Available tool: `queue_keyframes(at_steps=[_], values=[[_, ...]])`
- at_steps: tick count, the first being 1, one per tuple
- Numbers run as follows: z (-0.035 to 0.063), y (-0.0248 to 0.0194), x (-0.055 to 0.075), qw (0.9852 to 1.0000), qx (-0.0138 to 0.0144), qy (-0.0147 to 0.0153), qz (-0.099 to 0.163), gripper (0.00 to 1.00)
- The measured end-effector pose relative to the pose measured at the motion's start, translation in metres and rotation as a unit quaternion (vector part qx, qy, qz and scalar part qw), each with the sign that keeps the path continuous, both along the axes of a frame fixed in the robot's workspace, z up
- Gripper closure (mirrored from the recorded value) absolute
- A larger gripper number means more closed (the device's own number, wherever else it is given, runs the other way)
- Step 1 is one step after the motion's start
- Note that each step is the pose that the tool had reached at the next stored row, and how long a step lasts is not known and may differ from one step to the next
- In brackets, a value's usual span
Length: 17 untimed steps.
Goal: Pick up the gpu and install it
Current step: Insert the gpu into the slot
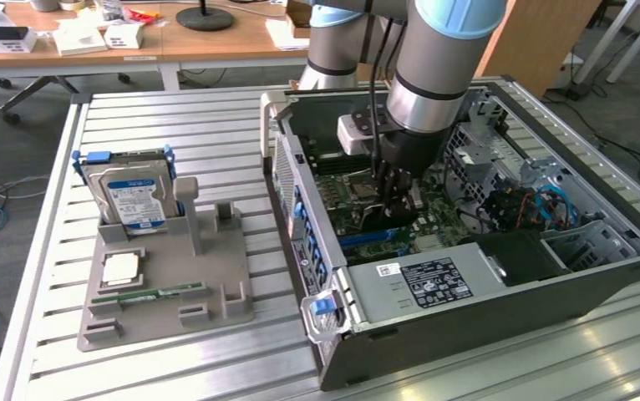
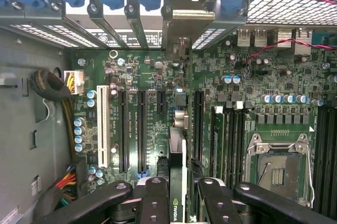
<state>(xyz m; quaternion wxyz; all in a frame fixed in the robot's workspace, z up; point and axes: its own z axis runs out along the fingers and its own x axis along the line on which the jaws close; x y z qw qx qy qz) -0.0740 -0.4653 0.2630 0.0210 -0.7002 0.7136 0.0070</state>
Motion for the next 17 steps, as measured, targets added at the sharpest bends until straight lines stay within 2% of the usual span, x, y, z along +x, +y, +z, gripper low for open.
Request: queue_keyframes(at_steps=[17], values=[[-0.0033, 0.0000, -0.0009, 1.0000, -0.0001, 0.0000, 0.000, 0.74]])
